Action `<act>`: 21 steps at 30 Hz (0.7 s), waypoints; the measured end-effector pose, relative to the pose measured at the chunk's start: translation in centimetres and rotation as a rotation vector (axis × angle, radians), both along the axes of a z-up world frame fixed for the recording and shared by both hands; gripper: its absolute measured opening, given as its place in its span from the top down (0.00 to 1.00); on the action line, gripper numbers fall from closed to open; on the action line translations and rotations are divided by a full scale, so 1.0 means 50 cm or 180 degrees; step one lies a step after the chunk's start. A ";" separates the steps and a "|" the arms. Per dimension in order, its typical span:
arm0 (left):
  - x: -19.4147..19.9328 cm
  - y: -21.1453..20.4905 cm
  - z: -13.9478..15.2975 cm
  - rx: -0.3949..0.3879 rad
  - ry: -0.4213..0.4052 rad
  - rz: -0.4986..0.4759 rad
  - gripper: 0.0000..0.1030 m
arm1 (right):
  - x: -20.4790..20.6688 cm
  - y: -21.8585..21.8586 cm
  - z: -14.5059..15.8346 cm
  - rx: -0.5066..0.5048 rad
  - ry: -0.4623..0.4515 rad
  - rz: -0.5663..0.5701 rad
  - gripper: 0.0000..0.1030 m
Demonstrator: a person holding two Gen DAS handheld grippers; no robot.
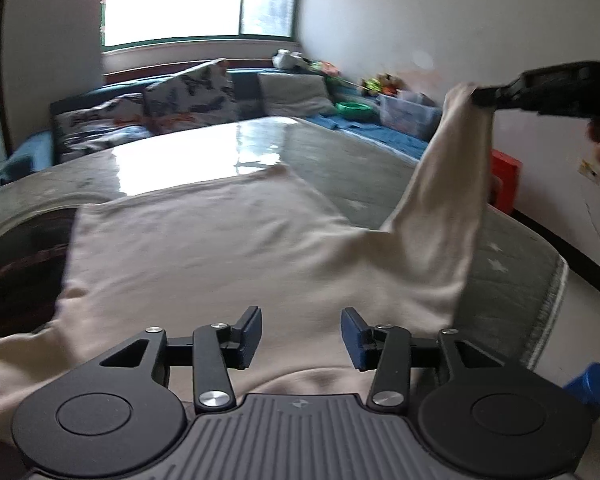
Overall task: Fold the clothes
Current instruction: 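Fold the held sleeve across the sweatshirt body with the right gripper and release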
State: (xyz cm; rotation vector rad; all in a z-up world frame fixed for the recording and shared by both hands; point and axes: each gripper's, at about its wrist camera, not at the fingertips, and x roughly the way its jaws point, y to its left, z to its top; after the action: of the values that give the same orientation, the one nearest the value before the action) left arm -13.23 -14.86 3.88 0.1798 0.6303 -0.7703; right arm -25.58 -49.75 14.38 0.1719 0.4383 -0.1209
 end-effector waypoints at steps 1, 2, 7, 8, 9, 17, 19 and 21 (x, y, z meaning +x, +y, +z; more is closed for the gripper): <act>0.003 0.016 0.004 -0.0012 -0.0007 0.0066 0.54 | 0.006 0.021 0.013 -0.0031 -0.0028 0.0112 0.93; 0.006 0.030 0.005 -0.0022 -0.0008 0.0131 0.54 | 0.011 0.039 0.023 -0.0033 -0.0052 0.0212 0.93; 0.020 0.096 0.004 -0.0060 0.0023 0.0441 0.53 | 0.057 0.136 0.057 -0.0014 -0.0103 0.0744 0.93; 0.023 0.109 0.004 -0.0066 0.0034 0.0501 0.53 | 0.071 0.163 0.059 -0.0018 -0.0082 0.0876 0.93; 0.024 0.120 0.002 -0.0072 0.0046 0.0553 0.53 | 0.081 0.179 0.058 -0.0023 -0.0065 0.0957 0.93; 0.026 0.178 -0.008 -0.0090 0.0096 0.0819 0.51 | 0.157 0.331 0.000 -0.0104 0.0280 0.1576 0.93; 0.027 0.185 -0.010 -0.0092 0.0108 0.0850 0.51 | 0.167 0.356 -0.017 -0.0108 0.0366 0.1676 0.92; 0.029 0.185 -0.012 -0.0093 0.0124 0.0873 0.51 | 0.169 0.376 -0.043 -0.0062 0.0459 0.1773 0.92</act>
State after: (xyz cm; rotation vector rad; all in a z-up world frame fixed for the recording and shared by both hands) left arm -11.79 -5.61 3.31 0.0495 0.6642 -0.5189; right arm -17.12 -30.94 12.24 0.0171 0.6137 0.4116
